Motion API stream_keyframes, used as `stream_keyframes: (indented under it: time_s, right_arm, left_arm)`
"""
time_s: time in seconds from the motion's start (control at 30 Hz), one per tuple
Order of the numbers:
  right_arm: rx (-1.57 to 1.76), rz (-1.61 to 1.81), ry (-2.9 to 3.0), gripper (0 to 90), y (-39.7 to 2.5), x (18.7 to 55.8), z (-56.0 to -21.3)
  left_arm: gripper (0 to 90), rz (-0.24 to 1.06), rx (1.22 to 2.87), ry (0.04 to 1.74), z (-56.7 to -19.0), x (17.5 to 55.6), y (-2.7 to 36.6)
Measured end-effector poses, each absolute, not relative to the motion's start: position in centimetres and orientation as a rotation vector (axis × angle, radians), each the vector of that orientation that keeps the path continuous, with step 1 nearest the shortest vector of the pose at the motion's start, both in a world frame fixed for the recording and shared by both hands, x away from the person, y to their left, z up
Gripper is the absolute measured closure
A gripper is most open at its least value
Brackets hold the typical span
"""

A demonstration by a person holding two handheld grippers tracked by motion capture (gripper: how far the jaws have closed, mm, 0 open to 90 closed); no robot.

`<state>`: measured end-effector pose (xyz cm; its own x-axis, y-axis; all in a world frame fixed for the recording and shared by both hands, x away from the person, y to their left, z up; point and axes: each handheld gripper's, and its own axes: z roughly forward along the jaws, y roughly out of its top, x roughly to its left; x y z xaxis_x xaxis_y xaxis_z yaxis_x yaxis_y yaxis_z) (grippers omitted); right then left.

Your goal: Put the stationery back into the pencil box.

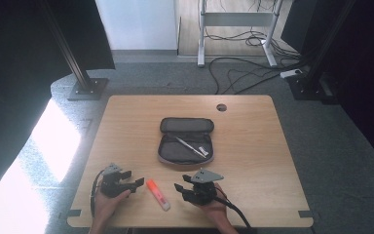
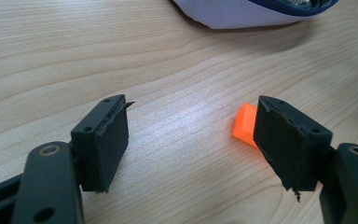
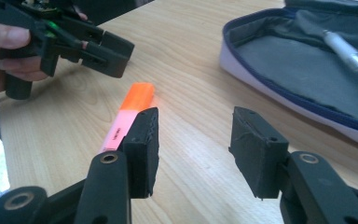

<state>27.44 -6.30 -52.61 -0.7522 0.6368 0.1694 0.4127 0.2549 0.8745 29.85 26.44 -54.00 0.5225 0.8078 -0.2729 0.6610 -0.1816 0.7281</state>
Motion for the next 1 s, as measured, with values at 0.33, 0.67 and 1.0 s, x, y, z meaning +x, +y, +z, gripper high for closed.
stream_keyframes:
  time_s: [0.33,0.67,1.0]
  right_arm:
    - [0.960,1.500,2.340,50.9,-5.2,27.0,-53.0]
    - [0.943,1.502,2.386,51.4,-3.5,26.4,-53.4]
    - [0.917,1.476,2.426,51.5,-2.0,26.0,-53.8]
  left_arm:
    - [27.0,0.217,1.918,1.206,-54.0,29.9,26.4]
    - [27.0,0.217,1.919,1.203,-54.0,29.9,26.3]
    - [27.0,0.217,1.920,1.204,-54.0,29.9,26.3]
